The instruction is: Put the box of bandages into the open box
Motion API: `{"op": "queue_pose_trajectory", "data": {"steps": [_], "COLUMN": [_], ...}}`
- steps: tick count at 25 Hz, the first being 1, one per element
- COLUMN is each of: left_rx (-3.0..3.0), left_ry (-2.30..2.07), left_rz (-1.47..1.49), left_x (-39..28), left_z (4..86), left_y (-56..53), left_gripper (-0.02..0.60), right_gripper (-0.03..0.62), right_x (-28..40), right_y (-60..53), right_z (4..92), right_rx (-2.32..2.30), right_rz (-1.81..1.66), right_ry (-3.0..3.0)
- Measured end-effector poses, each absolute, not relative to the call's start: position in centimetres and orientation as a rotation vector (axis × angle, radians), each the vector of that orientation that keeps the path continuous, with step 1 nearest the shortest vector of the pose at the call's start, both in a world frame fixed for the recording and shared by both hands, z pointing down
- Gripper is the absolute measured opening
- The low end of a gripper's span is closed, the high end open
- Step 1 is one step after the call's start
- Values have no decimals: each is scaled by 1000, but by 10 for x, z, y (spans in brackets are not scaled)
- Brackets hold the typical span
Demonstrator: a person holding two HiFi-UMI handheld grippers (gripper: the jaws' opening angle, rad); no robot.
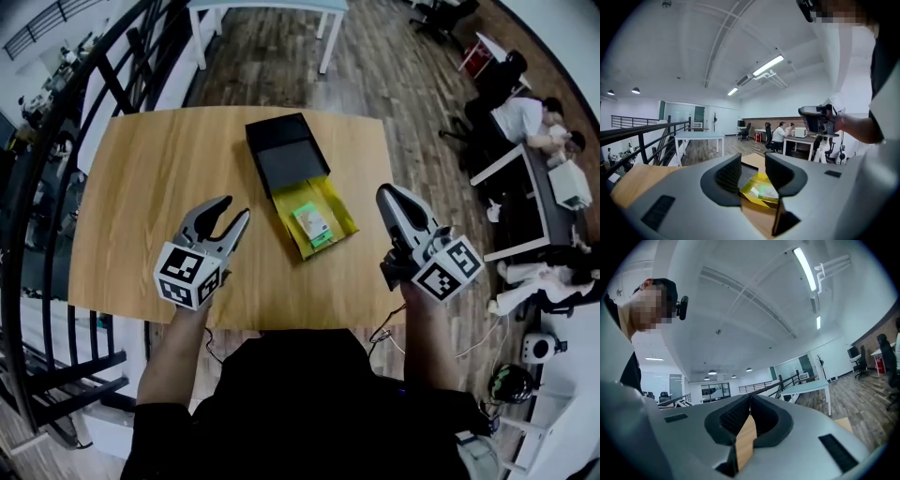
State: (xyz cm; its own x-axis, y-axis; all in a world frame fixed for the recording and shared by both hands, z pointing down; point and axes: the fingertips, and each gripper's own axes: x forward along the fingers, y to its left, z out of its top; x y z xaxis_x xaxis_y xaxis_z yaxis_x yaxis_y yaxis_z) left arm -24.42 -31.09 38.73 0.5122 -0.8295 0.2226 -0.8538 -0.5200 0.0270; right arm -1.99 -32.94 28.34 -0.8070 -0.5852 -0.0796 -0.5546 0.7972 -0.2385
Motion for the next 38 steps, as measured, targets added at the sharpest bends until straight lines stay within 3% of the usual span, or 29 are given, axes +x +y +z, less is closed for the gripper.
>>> {"op": "queue_pose_trajectory", "data": {"steps": [12, 22, 38], "left_rx": [2577, 2503, 2528], "left_ry": [-1671, -1793, -1774], "left_rz": [198, 141, 160], "left_x": [-285, -275, -241], "left_z": [357, 340, 341], "left_y": [-278, -289, -296], "left_gripper": [130, 97, 44], "right_gripper": [36, 35, 35], "right_x": [-17, 24, 10], "right_y": [-305, -318, -332], "right_z": [247, 247, 292], "right_rx": [-836, -863, -788], "right_rz": [-111, -62, -76], "right_ry": [2833, 2774, 2882]}}
